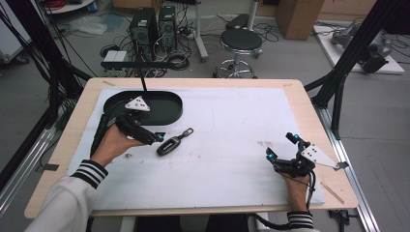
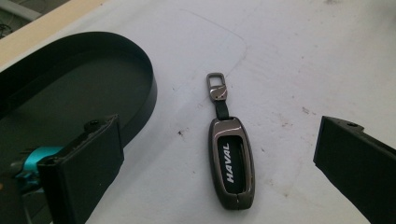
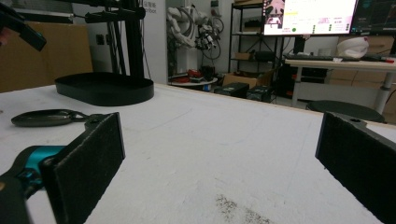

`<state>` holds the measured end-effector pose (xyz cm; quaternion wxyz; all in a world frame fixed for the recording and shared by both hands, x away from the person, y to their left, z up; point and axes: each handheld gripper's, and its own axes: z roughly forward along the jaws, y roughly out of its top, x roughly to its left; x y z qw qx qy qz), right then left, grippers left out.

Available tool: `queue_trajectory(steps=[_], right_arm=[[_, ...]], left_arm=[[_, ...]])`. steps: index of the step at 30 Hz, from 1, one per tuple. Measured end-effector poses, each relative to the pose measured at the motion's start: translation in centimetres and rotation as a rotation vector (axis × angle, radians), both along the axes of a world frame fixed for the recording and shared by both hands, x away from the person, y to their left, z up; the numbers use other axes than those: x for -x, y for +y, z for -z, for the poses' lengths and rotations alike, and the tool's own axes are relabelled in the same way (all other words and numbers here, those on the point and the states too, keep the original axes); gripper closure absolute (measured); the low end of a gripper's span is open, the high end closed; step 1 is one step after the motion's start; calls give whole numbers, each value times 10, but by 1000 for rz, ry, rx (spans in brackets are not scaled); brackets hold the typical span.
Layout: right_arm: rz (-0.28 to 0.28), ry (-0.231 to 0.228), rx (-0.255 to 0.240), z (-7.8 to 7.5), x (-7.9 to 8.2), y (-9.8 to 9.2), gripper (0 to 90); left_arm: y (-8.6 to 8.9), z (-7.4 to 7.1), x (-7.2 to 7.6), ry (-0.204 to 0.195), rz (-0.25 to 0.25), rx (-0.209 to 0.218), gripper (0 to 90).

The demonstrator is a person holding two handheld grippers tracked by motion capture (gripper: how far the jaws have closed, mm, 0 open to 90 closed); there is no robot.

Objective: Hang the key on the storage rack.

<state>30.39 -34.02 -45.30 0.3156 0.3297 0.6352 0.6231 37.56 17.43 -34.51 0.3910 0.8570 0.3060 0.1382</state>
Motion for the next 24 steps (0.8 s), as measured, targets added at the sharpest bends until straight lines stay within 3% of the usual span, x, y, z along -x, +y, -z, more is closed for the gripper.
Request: queue_trajectory(steps=[10, 24], right_arm=[[0, -7, -1, 0, 0, 0, 2], [1, -12, -4, 0, 0, 0, 2]], left_arm=[[-28, 17, -14, 56, 29, -90, 21], [-48, 40, -24, 153, 39, -240, 21]])
